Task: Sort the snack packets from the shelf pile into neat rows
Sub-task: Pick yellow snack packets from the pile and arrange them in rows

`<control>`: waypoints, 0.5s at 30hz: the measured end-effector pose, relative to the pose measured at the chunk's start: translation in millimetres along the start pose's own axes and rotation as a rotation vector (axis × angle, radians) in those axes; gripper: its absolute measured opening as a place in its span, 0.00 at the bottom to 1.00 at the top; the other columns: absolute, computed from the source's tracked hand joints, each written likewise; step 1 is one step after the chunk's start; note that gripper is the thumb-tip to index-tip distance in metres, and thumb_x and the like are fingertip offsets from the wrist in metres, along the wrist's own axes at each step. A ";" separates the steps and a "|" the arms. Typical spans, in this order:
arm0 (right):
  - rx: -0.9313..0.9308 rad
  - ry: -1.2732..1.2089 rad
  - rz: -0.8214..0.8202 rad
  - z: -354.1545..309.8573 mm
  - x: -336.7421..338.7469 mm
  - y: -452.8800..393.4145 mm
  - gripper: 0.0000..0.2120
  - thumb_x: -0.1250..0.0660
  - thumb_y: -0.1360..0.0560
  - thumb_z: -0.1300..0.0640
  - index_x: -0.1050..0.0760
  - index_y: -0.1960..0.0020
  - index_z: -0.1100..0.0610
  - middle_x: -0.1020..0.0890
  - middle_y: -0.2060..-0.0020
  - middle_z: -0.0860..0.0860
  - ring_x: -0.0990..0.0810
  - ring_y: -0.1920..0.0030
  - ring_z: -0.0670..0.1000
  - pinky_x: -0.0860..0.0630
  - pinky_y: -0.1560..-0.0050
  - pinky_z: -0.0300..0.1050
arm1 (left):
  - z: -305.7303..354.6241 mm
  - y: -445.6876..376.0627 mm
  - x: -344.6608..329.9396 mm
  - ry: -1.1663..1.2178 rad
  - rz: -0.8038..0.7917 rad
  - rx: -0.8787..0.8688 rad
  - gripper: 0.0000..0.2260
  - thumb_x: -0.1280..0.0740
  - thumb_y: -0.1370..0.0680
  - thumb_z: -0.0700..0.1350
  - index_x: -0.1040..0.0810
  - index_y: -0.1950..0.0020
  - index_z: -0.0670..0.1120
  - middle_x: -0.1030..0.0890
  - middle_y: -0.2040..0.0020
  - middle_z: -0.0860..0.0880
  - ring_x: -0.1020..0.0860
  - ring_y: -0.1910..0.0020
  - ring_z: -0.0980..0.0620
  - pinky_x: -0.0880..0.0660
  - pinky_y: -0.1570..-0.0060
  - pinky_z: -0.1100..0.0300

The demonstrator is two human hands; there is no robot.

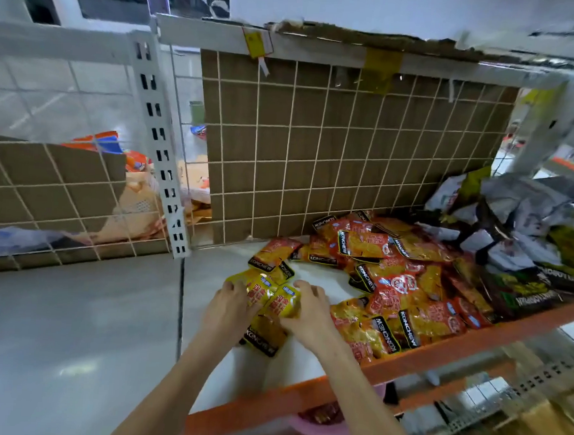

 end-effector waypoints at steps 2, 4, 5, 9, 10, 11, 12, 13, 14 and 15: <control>-0.026 0.143 0.008 3.8 7.4 -7.6 0.34 0.29 0.31 0.50 0.39 0.29 0.56 0.35 0.36 0.57 0.39 0.33 0.59 0.36 0.36 0.48 | 3.7 -1.7 -1.0 0.011 0.019 0.038 0.23 0.40 0.21 0.56 0.33 0.34 0.41 0.30 0.37 0.42 0.27 0.39 0.43 0.31 0.46 0.54; -0.058 0.362 0.029 6.5 17.0 -14.4 0.37 0.30 0.33 0.40 0.36 0.32 0.59 0.33 0.36 0.57 0.37 0.34 0.59 0.36 0.36 0.49 | 6.1 -3.5 -2.9 0.048 0.041 0.072 0.23 0.40 0.21 0.56 0.33 0.34 0.41 0.30 0.37 0.43 0.27 0.40 0.44 0.31 0.46 0.55; -0.068 0.415 0.029 7.4 20.3 -17.4 0.39 0.31 0.33 0.36 0.35 0.33 0.60 0.32 0.36 0.57 0.36 0.34 0.59 0.35 0.36 0.50 | 7.5 -4.1 -3.5 0.072 0.052 0.084 0.22 0.40 0.20 0.55 0.34 0.33 0.41 0.29 0.37 0.42 0.26 0.41 0.44 0.31 0.45 0.55; -0.046 0.364 -0.047 12.0 23.0 -30.5 0.40 0.30 0.34 0.35 0.36 0.33 0.60 0.33 0.35 0.57 0.36 0.33 0.59 0.35 0.36 0.53 | 13.1 -3.3 -7.7 0.148 0.100 0.112 0.20 0.40 0.20 0.52 0.35 0.34 0.40 0.27 0.38 0.42 0.26 0.41 0.43 0.31 0.45 0.54; -0.038 0.324 -0.061 12.5 22.9 -32.3 0.40 0.28 0.34 0.37 0.37 0.33 0.59 0.33 0.36 0.57 0.36 0.33 0.59 0.35 0.36 0.53 | 13.9 -1.8 -8.4 0.168 0.115 0.124 0.19 0.39 0.20 0.51 0.35 0.35 0.40 0.25 0.39 0.42 0.26 0.41 0.43 0.31 0.46 0.54; -0.023 0.271 -0.067 13.0 21.9 -34.3 0.39 0.27 0.34 0.39 0.38 0.33 0.58 0.33 0.36 0.56 0.36 0.34 0.59 0.35 0.36 0.53 | 14.2 -0.6 -9.3 0.203 0.129 0.135 0.19 0.39 0.20 0.51 0.35 0.35 0.40 0.24 0.41 0.42 0.25 0.42 0.42 0.31 0.48 0.53; -0.001 0.199 -0.071 12.9 20.8 -35.4 0.38 0.26 0.35 0.42 0.39 0.33 0.57 0.32 0.37 0.56 0.35 0.35 0.58 0.34 0.36 0.52 | 13.8 0.8 -9.8 0.251 0.143 0.145 0.18 0.37 0.21 0.50 0.34 0.36 0.40 0.23 0.42 0.41 0.25 0.43 0.41 0.30 0.50 0.53; 0.031 0.109 -0.080 12.9 19.3 -36.1 0.38 0.25 0.35 0.45 0.40 0.34 0.56 0.31 0.38 0.55 0.33 0.36 0.58 0.32 0.37 0.51 | 13.3 2.6 -9.5 0.306 0.164 0.152 0.18 0.36 0.22 0.49 0.34 0.37 0.40 0.21 0.44 0.41 0.24 0.44 0.41 0.30 0.52 0.52; 0.059 -0.002 -0.093 13.2 17.6 -35.8 0.37 0.23 0.35 0.48 0.41 0.36 0.54 0.29 0.40 0.54 0.30 0.38 0.57 0.30 0.39 0.51 | 12.4 4.0 -9.5 0.359 0.184 0.155 0.18 0.34 0.22 0.47 0.33 0.37 0.40 0.20 0.46 0.41 0.23 0.46 0.40 0.29 0.54 0.53; 0.084 -0.121 -0.104 12.9 16.6 -34.8 0.36 0.22 0.35 0.52 0.42 0.38 0.51 0.27 0.42 0.54 0.27 0.41 0.55 0.28 0.41 0.50 | 12.0 5.9 -8.3 0.409 0.206 0.157 0.18 0.33 0.23 0.46 0.32 0.37 0.40 0.20 0.47 0.42 0.22 0.47 0.41 0.29 0.56 0.54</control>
Point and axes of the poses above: each hand's wrist, its own y-axis away from the middle knuckle, its own x-axis out of the back of the hand, z = x × y, the point moved 3 cm from there along -y, towards the middle knuckle
